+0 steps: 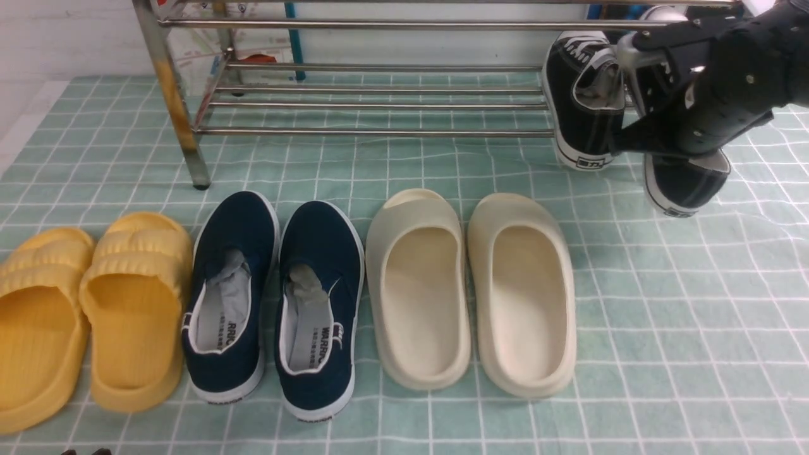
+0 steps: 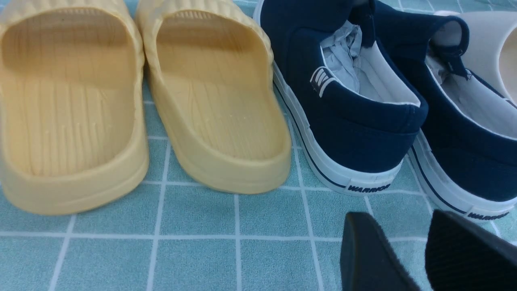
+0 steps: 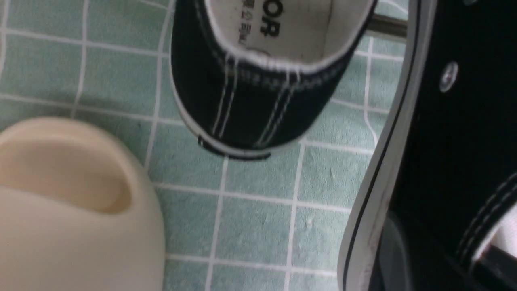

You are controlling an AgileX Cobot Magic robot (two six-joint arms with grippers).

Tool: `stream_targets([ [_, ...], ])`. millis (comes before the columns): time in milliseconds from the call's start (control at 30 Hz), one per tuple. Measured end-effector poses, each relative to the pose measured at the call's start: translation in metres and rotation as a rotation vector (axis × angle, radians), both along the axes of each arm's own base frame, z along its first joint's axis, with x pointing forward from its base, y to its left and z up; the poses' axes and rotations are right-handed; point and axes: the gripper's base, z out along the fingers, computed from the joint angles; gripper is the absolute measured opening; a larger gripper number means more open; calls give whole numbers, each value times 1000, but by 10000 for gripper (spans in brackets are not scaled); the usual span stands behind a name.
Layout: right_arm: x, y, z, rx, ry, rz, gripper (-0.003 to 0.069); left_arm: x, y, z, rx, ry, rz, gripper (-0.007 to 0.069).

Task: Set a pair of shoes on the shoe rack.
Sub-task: Use the right arm to put a shoe into the shoe rack

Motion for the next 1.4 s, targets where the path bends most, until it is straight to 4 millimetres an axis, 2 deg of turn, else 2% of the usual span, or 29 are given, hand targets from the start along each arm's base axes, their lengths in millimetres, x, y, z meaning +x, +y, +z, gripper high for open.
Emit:
stream_targets([
  [233,34,-13,-16,-1,-8,-46,20,0,0,0,0,0,0,239],
  [367,45,-18,-20,-1,-14,-54,22,0,0,0,0,0,0,239],
  [667,48,-17,-20,-54,-24,27,31,0,0,0,0,0,0,239],
  [800,48,-16,-19,-116,-27,105,61,0,0,0,0,0,0,239],
  [933,50,-16,-16,-134,-50,139,143,0,0,0,0,0,0,239],
  [1000,49,-14,-12,-114,-57,139,255,0,0,0,0,0,0,239],
  [1100,46,-13,-5,-78,-60,128,356,0,0,0,0,0,0,239],
  [1133,43,-12,1,-61,-59,122,438,0,0,0,0,0,0,239],
  [1167,42,-13,2,-60,-59,121,446,0,0,0,0,0,0,239],
  [1233,36,-13,12,-42,-43,109,524,0,0,0,0,0,0,239],
  [1300,28,-13,19,-12,-10,96,554,0,0,0,0,0,0,239],
  [1400,21,-12,26,7,24,105,543,0,0,0,0,0,0,239],
])
